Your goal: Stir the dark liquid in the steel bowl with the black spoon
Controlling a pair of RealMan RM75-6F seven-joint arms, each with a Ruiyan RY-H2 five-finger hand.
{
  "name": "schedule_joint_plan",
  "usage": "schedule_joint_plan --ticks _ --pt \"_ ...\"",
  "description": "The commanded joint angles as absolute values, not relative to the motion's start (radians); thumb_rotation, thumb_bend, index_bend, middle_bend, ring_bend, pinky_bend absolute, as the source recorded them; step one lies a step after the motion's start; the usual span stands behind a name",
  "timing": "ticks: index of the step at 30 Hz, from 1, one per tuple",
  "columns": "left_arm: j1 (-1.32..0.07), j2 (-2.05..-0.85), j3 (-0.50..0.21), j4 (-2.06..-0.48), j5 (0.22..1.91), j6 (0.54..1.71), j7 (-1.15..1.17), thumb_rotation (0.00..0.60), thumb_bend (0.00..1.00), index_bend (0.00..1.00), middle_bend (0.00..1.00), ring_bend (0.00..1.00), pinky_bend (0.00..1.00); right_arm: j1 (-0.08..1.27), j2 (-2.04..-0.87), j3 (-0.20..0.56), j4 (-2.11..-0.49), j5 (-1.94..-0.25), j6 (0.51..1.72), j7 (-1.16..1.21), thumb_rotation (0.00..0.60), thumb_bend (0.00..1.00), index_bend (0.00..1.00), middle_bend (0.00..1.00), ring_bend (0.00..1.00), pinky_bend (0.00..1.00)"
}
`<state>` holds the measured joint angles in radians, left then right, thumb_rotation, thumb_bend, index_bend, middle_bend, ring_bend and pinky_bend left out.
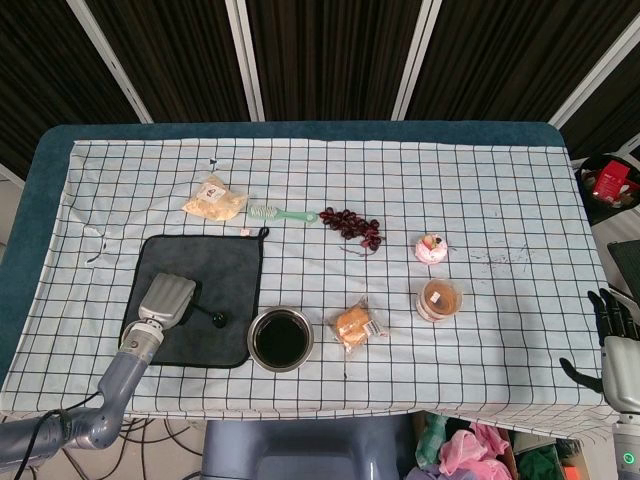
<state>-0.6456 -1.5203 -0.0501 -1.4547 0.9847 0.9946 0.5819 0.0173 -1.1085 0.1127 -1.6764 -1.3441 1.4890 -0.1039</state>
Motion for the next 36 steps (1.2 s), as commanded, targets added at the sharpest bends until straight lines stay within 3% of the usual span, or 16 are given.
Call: schedule_joint_plan --ticks 1,36 --pt "-0.646 -1.521 -0.050 -1.455 0.985 0.995 0.582 0.600 0.40 0.56 0.92 0.81 0.72 0.017 -1.108 0.113 -1.676 -1.344 1.489 -0.103 0.600 0.12 0.03 0.01 0.06 0.22" --pt "-0.649 -1.508 -0.057 -1.470 0.967 0.986 0.581 0.600 0.45 0.57 0.93 0.81 0.72 0.017 -1.106 0.113 -1.675 -1.344 1.489 -0.097 0.600 0.12 0.03 0.01 0.06 0.22"
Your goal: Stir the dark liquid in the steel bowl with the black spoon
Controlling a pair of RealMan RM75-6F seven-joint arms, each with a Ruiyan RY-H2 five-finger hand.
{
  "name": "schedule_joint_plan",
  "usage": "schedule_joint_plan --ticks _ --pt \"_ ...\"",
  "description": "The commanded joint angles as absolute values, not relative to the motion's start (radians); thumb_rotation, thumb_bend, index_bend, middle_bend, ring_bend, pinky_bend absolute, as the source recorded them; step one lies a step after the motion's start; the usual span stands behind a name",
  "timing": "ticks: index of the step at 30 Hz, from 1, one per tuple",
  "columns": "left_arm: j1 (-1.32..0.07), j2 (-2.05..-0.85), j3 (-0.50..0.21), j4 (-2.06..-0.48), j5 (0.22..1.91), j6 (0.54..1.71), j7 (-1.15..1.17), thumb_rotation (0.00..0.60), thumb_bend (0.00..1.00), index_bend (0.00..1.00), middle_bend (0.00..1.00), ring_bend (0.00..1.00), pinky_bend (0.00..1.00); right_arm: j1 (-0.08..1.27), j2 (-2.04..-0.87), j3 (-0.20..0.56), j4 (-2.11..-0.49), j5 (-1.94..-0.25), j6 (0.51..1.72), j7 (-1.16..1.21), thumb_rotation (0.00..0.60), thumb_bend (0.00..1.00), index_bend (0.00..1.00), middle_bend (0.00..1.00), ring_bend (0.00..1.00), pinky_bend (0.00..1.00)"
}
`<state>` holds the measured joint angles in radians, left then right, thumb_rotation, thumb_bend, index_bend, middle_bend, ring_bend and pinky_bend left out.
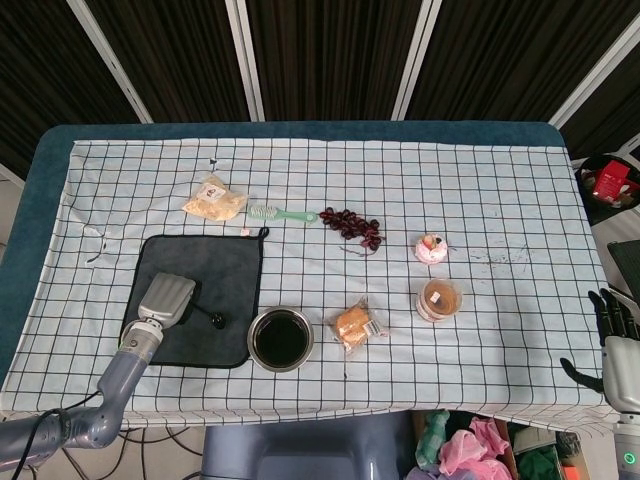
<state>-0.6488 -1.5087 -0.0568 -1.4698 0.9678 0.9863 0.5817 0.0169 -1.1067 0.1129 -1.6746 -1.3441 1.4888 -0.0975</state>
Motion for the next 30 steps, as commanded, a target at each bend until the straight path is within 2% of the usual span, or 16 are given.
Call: schedule_joint_plan --ticks 1,17,24,30 --pt "-0.649 -1.506 -0.057 -1.471 0.966 0.985 0.579 0.600 0.46 0.57 0.93 0.81 0.72 0.017 -1.106 0.113 -1.675 -1.345 1.489 -0.097 0.600 0.12 0.03 0.01 0.06 0.22" --pt "-0.650 -1.406 -0.079 -1.610 0.986 1.036 0.595 0.600 0.46 0.57 0.93 0.81 0.72 0.014 -1.101 0.112 -1.681 -1.353 1.497 -0.090 0.600 0.12 0.03 0.01 0.06 0.22" --pt "-0.665 -1.329 -0.101 -1.739 0.977 1.096 0.684 0.600 0.46 0.57 0.93 0.81 0.72 0.010 -1.096 0.112 -1.682 -1.359 1.503 -0.075 0.600 0.11 0.03 0.01 0.06 0.22" --pt "-0.734 -1.289 -0.137 -1.893 0.987 1.153 0.873 0.600 0.46 0.57 0.93 0.81 0.72 0.006 -1.091 0.114 -1.687 -1.367 1.513 -0.062 0.600 0.12 0.03 0.01 0.06 0.22"
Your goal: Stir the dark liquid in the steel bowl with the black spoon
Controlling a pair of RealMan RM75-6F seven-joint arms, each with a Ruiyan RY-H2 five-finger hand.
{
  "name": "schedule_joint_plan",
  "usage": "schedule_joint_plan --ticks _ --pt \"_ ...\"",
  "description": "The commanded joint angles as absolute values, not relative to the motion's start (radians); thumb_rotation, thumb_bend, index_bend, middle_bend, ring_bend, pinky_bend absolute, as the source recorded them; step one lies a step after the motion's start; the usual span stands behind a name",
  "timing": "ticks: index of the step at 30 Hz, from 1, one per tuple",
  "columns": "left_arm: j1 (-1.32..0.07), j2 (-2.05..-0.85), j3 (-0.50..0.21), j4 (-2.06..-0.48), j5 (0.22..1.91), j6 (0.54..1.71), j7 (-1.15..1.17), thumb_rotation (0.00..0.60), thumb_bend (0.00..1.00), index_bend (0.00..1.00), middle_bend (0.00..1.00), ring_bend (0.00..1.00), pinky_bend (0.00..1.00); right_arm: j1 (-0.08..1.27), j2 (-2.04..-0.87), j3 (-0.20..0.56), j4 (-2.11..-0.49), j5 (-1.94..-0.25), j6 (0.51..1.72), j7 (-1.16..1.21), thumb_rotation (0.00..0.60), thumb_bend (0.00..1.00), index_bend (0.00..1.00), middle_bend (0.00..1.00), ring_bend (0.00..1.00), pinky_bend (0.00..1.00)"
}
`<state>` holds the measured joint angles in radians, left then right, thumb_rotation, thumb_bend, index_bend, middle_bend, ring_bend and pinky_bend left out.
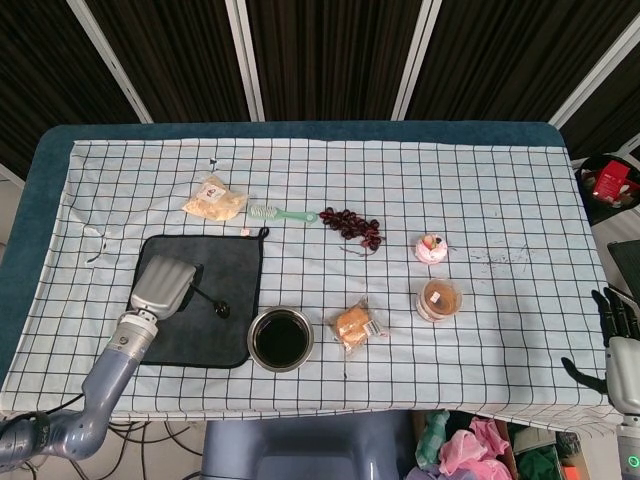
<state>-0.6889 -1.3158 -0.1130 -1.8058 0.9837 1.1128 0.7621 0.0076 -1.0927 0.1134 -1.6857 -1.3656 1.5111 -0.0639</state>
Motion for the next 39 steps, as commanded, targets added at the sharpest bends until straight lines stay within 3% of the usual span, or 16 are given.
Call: schedule_joint_plan --ticks 1,6,12,18,34,39 --pt "-0.746 -1.288 -0.140 -1.916 0.986 1.165 0.912 0.600 0.46 0.58 0.93 0.81 0.72 0.005 -1.090 0.114 -1.687 -1.367 1.515 -0.060 0.600 0.12 0.03 0.01 0.06 0.22" --pt "-0.801 -1.307 -0.145 -1.979 1.005 1.207 1.079 0.600 0.46 0.60 0.94 0.81 0.72 0.001 -1.085 0.115 -1.689 -1.367 1.521 -0.051 0.600 0.12 0.03 0.01 0.06 0.22" --pt "-0.896 -1.398 -0.103 -1.989 0.996 1.219 1.374 0.600 0.46 0.61 0.95 0.82 0.72 -0.004 -1.077 0.114 -1.692 -1.370 1.525 -0.040 0.600 0.11 0.03 0.01 0.06 0.22" --pt "-0.977 -1.524 -0.059 -1.902 1.006 1.235 1.608 0.600 0.46 0.61 0.95 0.82 0.72 -0.009 -1.071 0.120 -1.689 -1.368 1.534 -0.017 0.600 0.11 0.03 0.01 0.06 0.22" --pt "-1.028 -1.629 -0.013 -1.781 0.981 1.219 1.698 0.600 0.46 0.62 0.95 0.82 0.72 -0.008 -1.071 0.123 -1.685 -1.366 1.528 -0.002 0.600 0.12 0.03 0.01 0.06 0.22" --pt "-1.062 -1.643 0.026 -1.737 1.062 1.209 1.765 0.600 0.46 0.63 0.96 0.82 0.72 -0.004 -1.075 0.120 -1.685 -1.370 1.521 -0.007 0.600 0.11 0.03 0.01 0.06 0.22"
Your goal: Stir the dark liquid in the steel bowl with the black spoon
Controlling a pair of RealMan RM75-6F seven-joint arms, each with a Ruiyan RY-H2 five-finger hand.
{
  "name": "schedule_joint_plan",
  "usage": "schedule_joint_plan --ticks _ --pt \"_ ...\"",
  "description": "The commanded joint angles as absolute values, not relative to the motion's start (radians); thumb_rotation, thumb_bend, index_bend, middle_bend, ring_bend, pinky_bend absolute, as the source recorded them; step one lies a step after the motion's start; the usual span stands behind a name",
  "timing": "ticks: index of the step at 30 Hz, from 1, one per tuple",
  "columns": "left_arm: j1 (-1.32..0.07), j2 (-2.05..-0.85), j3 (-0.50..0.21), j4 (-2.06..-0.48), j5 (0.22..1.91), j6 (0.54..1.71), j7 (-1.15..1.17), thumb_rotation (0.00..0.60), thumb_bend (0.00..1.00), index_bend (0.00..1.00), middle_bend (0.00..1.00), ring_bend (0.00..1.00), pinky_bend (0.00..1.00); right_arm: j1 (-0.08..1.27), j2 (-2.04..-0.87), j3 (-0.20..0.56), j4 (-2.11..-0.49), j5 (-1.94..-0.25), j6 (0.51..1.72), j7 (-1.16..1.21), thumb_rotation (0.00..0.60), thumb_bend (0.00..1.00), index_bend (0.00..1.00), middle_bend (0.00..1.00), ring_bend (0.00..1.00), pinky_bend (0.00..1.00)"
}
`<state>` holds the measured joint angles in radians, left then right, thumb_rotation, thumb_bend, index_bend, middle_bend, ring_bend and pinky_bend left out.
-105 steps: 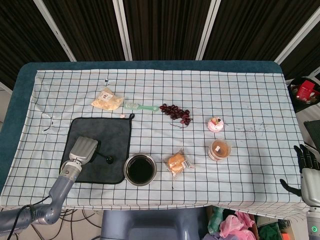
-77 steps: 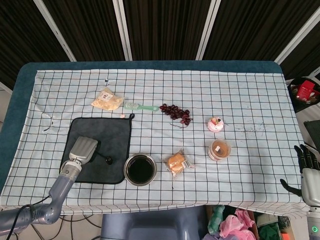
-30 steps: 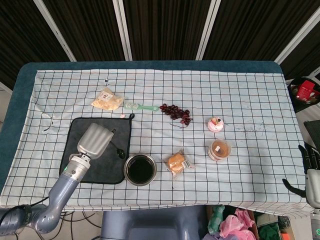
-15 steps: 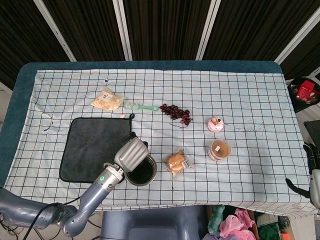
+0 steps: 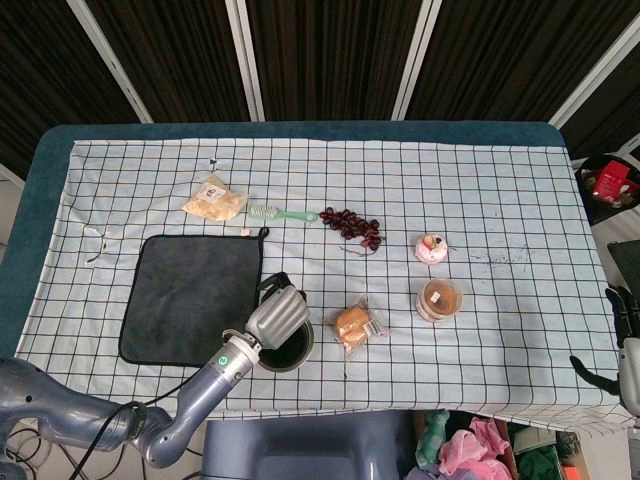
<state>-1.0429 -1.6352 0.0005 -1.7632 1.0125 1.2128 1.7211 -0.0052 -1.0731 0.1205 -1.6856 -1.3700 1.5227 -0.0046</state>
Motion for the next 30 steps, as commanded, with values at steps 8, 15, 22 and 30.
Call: schedule_joint_plan --ticks 8,15,22,30 --pt "-1.068 -1.641 0.069 -1.723 1.069 1.215 1.867 0.600 0.46 0.63 0.96 0.82 0.72 -0.003 -1.076 0.118 -1.685 -1.372 1.520 -0.010 0.600 0.12 0.03 0.01 0.06 0.22" --pt "-1.074 -1.675 0.078 -1.693 1.074 1.200 1.877 0.600 0.46 0.63 0.96 0.82 0.72 -0.005 -1.075 0.120 -1.685 -1.369 1.522 -0.008 0.600 0.12 0.03 0.01 0.06 0.22" --pt "-1.074 -1.706 0.082 -1.653 1.073 1.184 1.874 0.600 0.46 0.63 0.96 0.82 0.72 -0.006 -1.071 0.120 -1.686 -1.369 1.521 -0.001 0.600 0.12 0.03 0.01 0.06 0.22" --pt "-1.080 -1.743 0.074 -1.613 1.060 1.164 1.870 0.600 0.46 0.63 0.96 0.82 0.72 -0.008 -1.068 0.122 -1.687 -1.369 1.524 0.011 0.600 0.11 0.03 0.01 0.06 0.22"
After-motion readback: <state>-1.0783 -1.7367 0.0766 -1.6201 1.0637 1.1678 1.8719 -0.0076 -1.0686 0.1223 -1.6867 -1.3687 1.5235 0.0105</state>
